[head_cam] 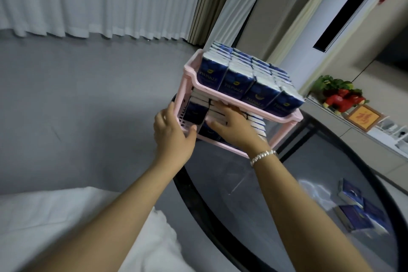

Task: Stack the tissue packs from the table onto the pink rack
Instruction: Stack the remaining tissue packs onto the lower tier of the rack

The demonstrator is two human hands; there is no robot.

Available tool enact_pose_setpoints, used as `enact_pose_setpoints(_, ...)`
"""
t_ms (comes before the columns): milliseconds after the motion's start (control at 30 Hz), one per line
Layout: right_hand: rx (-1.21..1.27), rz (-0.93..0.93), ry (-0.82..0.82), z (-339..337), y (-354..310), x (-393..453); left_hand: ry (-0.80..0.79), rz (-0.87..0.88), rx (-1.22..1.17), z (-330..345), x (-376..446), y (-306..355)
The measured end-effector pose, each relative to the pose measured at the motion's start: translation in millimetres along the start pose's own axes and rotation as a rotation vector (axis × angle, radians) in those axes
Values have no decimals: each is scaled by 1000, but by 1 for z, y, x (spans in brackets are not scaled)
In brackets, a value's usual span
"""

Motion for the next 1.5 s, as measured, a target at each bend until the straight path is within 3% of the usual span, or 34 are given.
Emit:
enact_pose_setpoints(167, 75, -44, 185, -20, 12, -65, -90, 174, 133, 21, -44, 41)
enact_pose_setpoints(333, 246, 101, 375, -46, 59, -132, -303, 235, 141, 71, -79, 69)
enact_pose_setpoints(567, 238, 313, 505, -79, 145, -212, -488, 295, 139, 156, -119, 116)
enact_pose_setpoints(967, 55, 644, 664, -98, 276, -303, -756, 226, 180, 296, -161, 150)
enact_pose_setpoints(1233, 348, 782, 636, -80, 318, -320, -877, 249, 291, 347, -174, 164)
enact_pose_setpoints(1367, 549, 721, 690, -77, 320, -315, -869, 131, 104, 352, -170, 165)
enact_pose_setpoints(1500, 522, 621, 718, -92, 314, -304, -869, 3, -108, 347, -160, 161)
Point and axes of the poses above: each hand's wrist, its own x-axis towards the middle knuckle, its own z-axis out of the palm, y = z × x, the point moved 9 cm from there along x, towards the middle knuckle, and after that the axes turned 4 degrees about -y, right-handed, at the moved point
